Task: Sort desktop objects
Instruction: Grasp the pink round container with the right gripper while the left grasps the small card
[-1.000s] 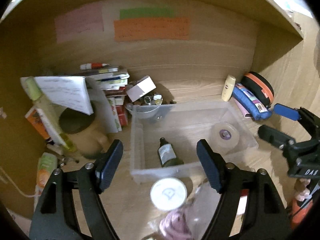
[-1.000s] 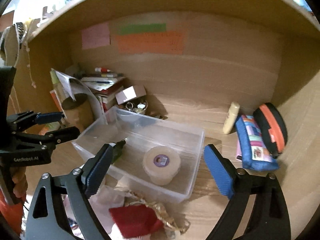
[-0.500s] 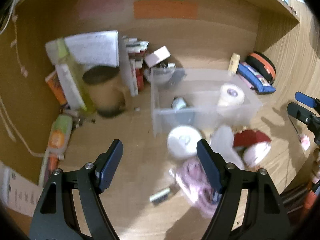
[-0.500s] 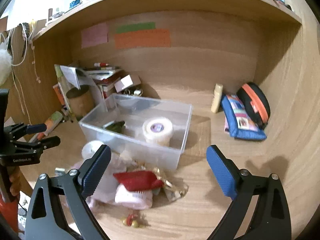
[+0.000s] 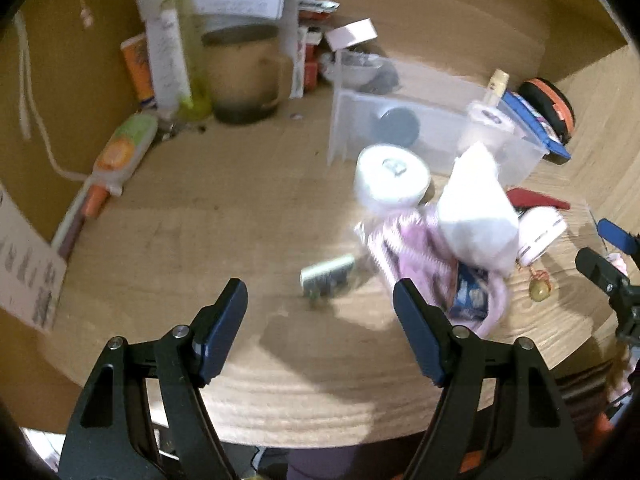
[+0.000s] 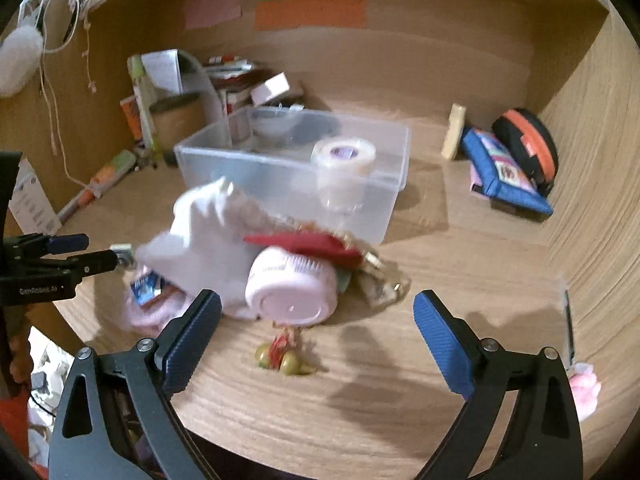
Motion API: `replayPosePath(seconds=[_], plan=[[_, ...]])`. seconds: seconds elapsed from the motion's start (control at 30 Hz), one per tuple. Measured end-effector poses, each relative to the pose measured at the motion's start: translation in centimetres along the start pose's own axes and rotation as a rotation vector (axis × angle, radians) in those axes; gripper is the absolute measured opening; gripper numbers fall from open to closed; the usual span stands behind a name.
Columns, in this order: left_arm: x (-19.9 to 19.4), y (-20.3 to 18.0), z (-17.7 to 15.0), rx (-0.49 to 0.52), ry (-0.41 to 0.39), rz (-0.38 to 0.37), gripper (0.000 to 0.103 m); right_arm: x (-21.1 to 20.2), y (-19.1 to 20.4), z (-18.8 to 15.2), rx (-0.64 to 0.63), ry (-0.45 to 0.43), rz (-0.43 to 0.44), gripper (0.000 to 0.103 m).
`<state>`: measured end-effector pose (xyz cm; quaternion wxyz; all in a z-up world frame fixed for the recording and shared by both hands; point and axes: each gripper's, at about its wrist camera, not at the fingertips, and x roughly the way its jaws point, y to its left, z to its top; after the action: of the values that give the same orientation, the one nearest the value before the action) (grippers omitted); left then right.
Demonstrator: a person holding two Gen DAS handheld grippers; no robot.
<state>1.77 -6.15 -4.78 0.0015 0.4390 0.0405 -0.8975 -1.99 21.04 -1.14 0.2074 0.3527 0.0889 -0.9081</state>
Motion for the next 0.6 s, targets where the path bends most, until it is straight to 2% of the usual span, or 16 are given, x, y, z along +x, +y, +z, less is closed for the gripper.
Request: replayPosePath(seconds=[0.2,0.37,0.43,0.6], plan=[[0.8,-0.8,-0.9,-0.046,0.005,0.023,0.071,2.1,-0.8,-0.9,0.07,0.038,0.063,0.096],[2.0,-0.6,-0.8,-0.11,0.034,-0.021,0.068,3.7,-1.6,-1.0,0.133,0.074,0.157,0.095],[2.1,-0.4,-0.6,-0.128,0.026,-0.017,0.066,4.0,-1.5,-0.9,0.134,0.076,0.165,0.095],[2.7,-0.1,0.1,-0.152,0.024,-0.009,0.057,4.5,-0.8,-0.6,0.112,0.074,0.168,0.086]])
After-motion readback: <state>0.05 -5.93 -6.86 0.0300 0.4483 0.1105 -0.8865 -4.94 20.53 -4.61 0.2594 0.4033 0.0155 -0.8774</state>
